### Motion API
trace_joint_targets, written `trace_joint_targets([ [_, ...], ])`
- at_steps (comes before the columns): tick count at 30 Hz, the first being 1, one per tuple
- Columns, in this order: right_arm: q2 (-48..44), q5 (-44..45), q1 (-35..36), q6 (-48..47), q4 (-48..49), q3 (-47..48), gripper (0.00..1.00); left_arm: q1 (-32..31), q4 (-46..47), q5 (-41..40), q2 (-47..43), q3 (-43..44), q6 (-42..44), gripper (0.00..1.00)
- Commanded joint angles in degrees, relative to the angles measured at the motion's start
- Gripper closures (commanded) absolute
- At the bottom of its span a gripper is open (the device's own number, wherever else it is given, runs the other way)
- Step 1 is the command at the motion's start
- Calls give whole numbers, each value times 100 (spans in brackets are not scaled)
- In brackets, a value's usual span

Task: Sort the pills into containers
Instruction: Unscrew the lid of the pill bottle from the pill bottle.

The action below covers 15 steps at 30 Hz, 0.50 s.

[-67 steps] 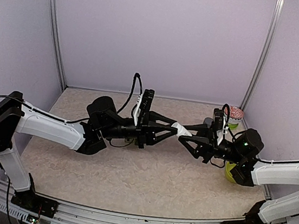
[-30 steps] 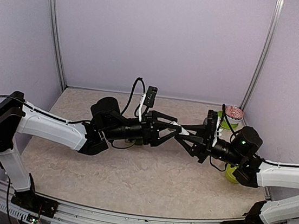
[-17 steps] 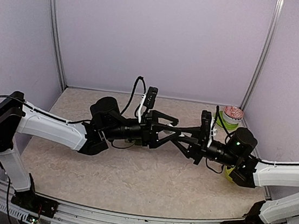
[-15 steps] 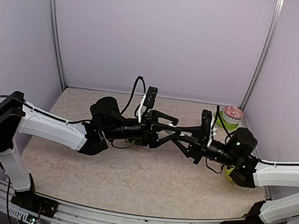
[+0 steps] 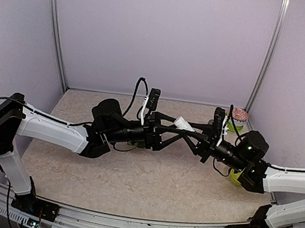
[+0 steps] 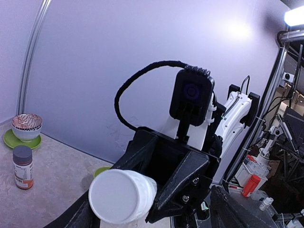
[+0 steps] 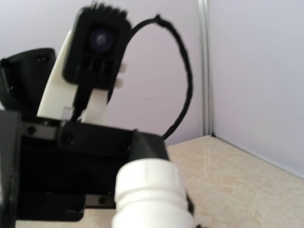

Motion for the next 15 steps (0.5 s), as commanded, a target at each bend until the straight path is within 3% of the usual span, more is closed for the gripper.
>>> trace_joint_targets([
  [1,-204,341,6,-199,-149,-7,85,-60,-4,76,-217,-53,124,23],
  [15,-476,-654,6,-371,-138,-41,85,13,-263,-46,-478,-192,360,14],
])
